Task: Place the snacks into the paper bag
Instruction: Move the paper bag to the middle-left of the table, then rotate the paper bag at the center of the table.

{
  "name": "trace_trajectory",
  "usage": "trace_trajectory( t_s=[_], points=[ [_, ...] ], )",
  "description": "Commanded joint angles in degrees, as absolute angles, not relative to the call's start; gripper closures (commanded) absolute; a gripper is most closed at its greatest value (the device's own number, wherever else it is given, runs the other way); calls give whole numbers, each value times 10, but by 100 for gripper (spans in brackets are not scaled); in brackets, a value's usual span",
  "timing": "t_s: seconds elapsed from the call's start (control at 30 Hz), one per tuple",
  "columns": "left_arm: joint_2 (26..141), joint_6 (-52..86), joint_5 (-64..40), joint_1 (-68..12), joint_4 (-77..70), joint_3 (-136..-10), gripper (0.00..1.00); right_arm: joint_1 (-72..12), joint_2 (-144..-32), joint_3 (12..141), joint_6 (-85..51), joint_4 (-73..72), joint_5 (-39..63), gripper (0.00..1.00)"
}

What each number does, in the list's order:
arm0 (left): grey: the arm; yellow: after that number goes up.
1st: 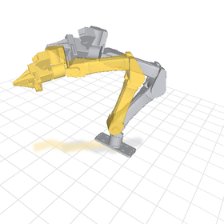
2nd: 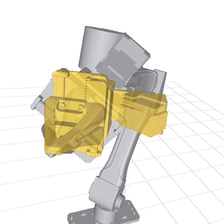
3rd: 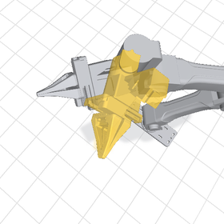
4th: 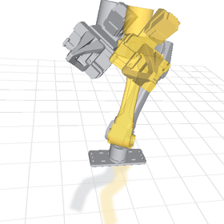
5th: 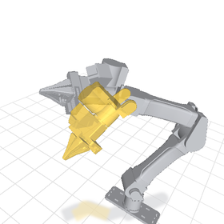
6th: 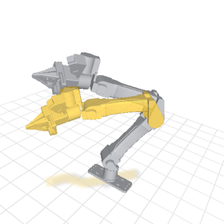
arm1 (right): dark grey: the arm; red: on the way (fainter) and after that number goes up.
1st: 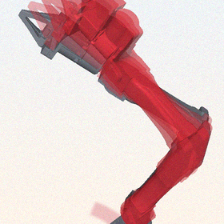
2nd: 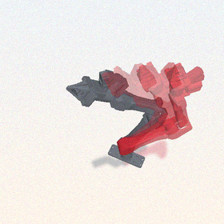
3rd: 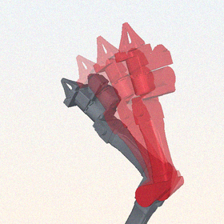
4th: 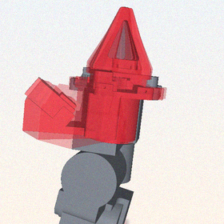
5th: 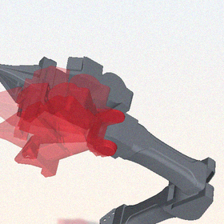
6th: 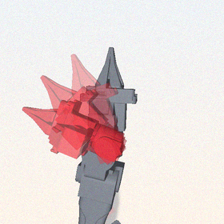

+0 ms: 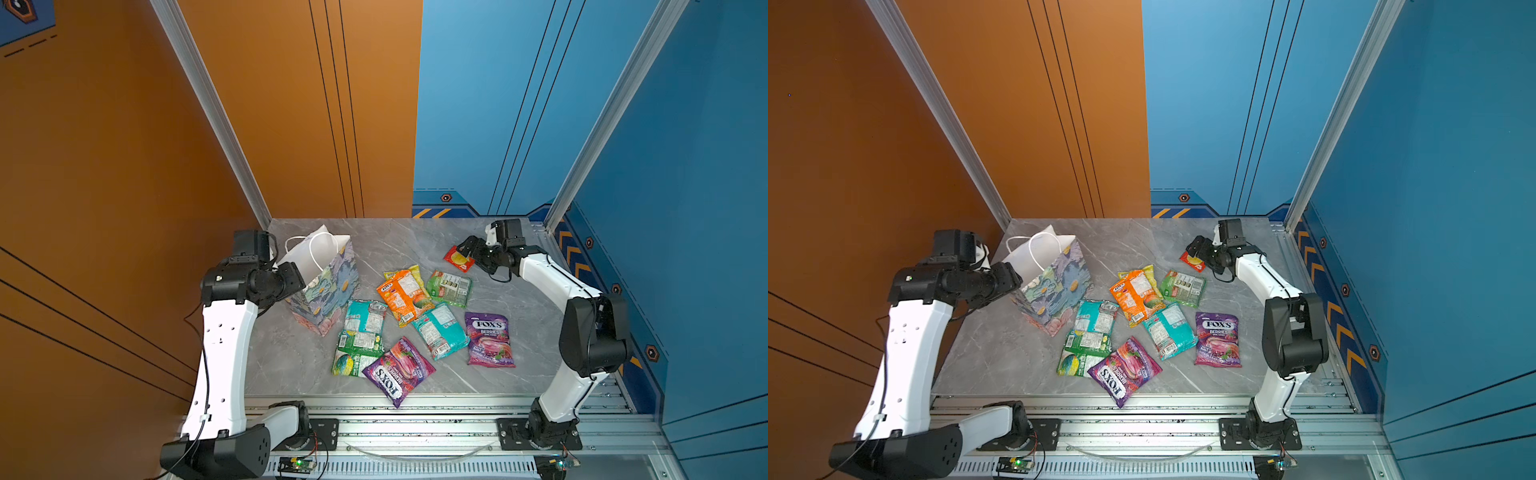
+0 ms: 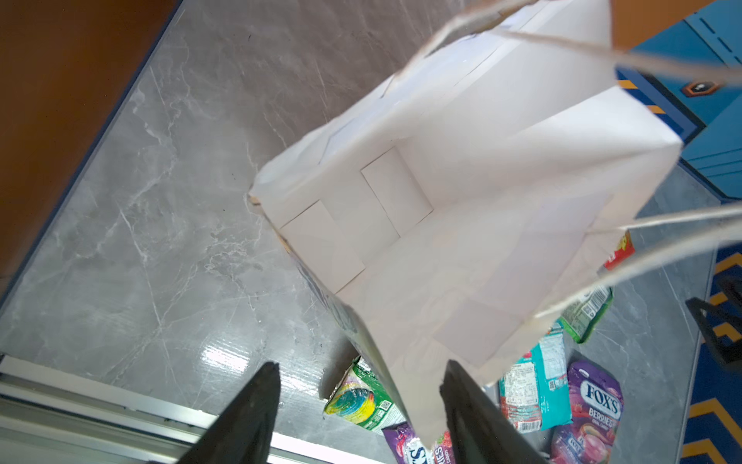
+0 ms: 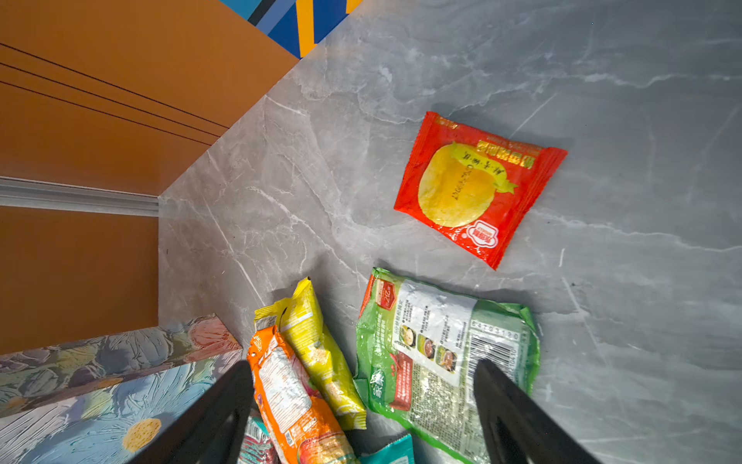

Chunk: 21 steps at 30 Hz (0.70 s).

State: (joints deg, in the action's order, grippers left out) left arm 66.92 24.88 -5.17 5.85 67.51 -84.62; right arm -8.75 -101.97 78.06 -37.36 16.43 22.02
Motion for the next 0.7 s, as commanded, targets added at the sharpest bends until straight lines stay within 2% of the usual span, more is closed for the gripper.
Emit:
trace_trajectory(
  t_s=[0.0,0.1,0.27,0.47,0.67],
  points=[
    [642,222,-99,69,679,-860,27,-93,-1026,807,-382,178,229,13],
    [626,216,-100,73,678,-874,23,-100,-1018,802,-383,174,218,12],
    [611,197,-100,75,665,-892,9,-104,-1010,797,-381,179,220,13],
    [648,170,-22,77,667,-915,9,-103,-992,798,-369,198,216,12],
    [706,135,-23,76,667,-951,11,-99,-964,788,-356,215,206,13]
  ],
)
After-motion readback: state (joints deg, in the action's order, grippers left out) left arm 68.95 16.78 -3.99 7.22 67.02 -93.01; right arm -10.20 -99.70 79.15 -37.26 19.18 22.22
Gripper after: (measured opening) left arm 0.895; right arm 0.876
